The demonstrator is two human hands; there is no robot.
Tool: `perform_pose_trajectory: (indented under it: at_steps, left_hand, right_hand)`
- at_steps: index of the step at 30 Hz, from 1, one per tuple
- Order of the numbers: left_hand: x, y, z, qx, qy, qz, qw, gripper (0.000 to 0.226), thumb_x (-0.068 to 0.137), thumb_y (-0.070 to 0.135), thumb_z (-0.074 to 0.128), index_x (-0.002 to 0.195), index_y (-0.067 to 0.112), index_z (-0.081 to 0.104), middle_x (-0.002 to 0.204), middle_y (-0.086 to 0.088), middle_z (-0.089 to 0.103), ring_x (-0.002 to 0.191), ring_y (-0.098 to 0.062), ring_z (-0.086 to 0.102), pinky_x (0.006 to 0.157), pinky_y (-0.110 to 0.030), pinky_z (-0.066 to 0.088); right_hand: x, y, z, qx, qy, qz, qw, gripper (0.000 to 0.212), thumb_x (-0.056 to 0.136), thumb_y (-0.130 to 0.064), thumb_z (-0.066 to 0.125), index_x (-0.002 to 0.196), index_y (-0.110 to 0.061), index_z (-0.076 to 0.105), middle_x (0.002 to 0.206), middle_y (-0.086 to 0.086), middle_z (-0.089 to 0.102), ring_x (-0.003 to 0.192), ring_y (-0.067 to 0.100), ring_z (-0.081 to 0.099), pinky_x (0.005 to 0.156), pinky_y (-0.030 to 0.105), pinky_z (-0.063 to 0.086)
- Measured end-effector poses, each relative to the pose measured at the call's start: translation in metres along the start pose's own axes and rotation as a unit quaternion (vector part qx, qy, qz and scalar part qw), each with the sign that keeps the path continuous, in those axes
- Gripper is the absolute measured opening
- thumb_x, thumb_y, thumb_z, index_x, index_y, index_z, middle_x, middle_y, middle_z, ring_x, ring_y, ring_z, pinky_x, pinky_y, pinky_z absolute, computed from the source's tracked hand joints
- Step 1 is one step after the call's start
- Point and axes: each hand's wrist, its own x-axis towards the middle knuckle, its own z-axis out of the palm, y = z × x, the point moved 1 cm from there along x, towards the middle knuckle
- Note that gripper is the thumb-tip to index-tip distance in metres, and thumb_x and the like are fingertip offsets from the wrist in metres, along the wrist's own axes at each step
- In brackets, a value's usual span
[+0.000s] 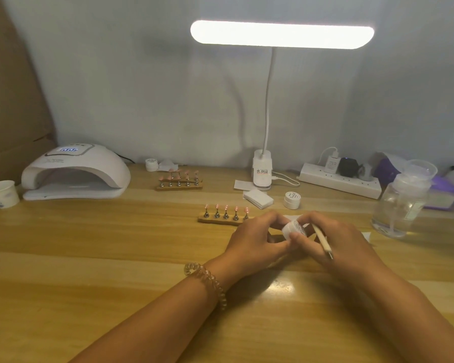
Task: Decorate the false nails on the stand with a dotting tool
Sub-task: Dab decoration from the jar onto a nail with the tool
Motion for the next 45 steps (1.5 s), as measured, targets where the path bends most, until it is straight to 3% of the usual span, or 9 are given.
perform_pose_trajectory:
  at_steps: [5,9,12,18,26,30,33,38,45]
  left_hand:
    - [-0.002,0.001,0.002,0.04,-0.003,0.016,0.999,0.029,0.082,0.042,0.077,0.102,0.029,0.062,0.098,0.015,0.067,0.069,-0.007,0.061,0.063,-0.031,0.051]
    - [-0.003,0.004,0.002,0.082,0.023,0.029,0.996,0.028,0.081,0.047,0.076,0.095,0.034,0.056,0.079,0.021,0.058,0.065,-0.003,0.058,0.057,-0.021,0.038]
    - [-0.004,0.004,0.002,0.099,0.037,0.038,0.994,0.026,0.081,0.045,0.074,0.098,0.032,0.059,0.089,0.02,0.063,0.066,-0.003,0.057,0.058,-0.019,0.036]
    - [-0.001,0.002,0.003,0.088,0.05,0.01,0.995,0.025,0.083,0.044,0.072,0.101,0.031,0.06,0.098,0.015,0.068,0.072,-0.003,0.062,0.066,-0.03,0.052]
    - [-0.003,0.004,0.002,0.135,0.07,0.007,0.988,0.027,0.083,0.048,0.066,0.105,0.034,0.064,0.103,0.018,0.059,0.078,-0.004,0.052,0.065,-0.022,0.036]
    - [-0.002,0.004,0.001,0.169,0.078,-0.023,0.982,0.035,0.085,0.052,0.062,0.114,0.032,0.063,0.113,0.009,0.058,0.103,-0.012,0.054,0.073,-0.025,0.034]
    - [-0.001,0.002,0.001,0.19,0.087,-0.03,0.978,0.036,0.088,0.05,0.061,0.12,0.033,0.06,0.114,0.008,0.059,0.107,-0.015,0.055,0.076,-0.026,0.037]
    - [-0.001,0.002,0.004,0.208,0.104,-0.041,0.972,0.039,0.091,0.047,0.058,0.125,0.029,0.052,0.122,0.009,0.061,0.112,-0.016,0.057,0.081,-0.029,0.04]
    - [0.0,0.002,0.005,0.218,0.112,-0.038,0.969,0.037,0.093,0.041,0.06,0.127,0.029,0.049,0.125,0.007,0.061,0.112,-0.019,0.057,0.08,-0.029,0.04]
  right_hand:
    - [-0.001,0.0,-0.003,0.007,0.027,0.014,0.999,0.056,0.072,-0.079,0.041,0.087,-0.031,0.065,0.08,-0.01,0.069,0.077,0.011,0.064,0.07,0.039,0.053]
    - [-0.001,-0.002,0.004,-0.122,0.036,0.029,0.991,0.02,0.087,-0.05,0.066,0.089,-0.031,0.059,0.087,-0.007,0.067,0.079,0.018,0.059,0.057,0.03,0.041]
    - [-0.003,-0.007,0.011,-0.188,0.057,0.041,0.98,0.017,0.091,-0.045,0.062,0.086,-0.03,0.055,0.081,-0.009,0.059,0.077,0.02,0.054,0.055,0.03,0.034]
    - [-0.001,-0.004,0.012,-0.038,0.059,0.031,0.997,0.057,0.081,-0.074,0.029,0.093,-0.025,0.058,0.086,-0.006,0.065,0.081,0.019,0.06,0.069,0.041,0.052]
    - [-0.002,-0.005,0.021,-0.067,0.086,0.003,0.994,0.04,0.091,-0.06,0.045,0.104,-0.024,0.057,0.096,-0.007,0.064,0.088,0.018,0.058,0.074,0.039,0.049]
    - [-0.002,-0.006,0.022,0.0,0.055,-0.037,0.998,0.057,0.095,-0.065,0.029,0.129,-0.029,0.057,0.111,-0.007,0.068,0.106,0.018,0.06,0.087,0.042,0.048]
    - [0.001,-0.001,0.021,0.075,0.128,0.001,0.989,0.049,0.098,-0.061,0.025,0.133,-0.031,0.042,0.105,-0.003,0.068,0.097,0.019,0.062,0.083,0.044,0.05]
    - [0.004,0.01,0.016,0.152,0.148,0.039,0.976,0.021,0.099,-0.035,0.051,0.103,-0.016,0.043,0.089,-0.003,0.058,0.081,0.016,0.059,0.069,0.035,0.049]
    - [0.001,0.019,0.016,-0.012,0.075,-0.018,0.997,0.015,0.092,-0.017,0.065,0.102,-0.026,0.062,0.094,-0.016,0.062,0.088,0.005,0.059,0.074,0.028,0.049]
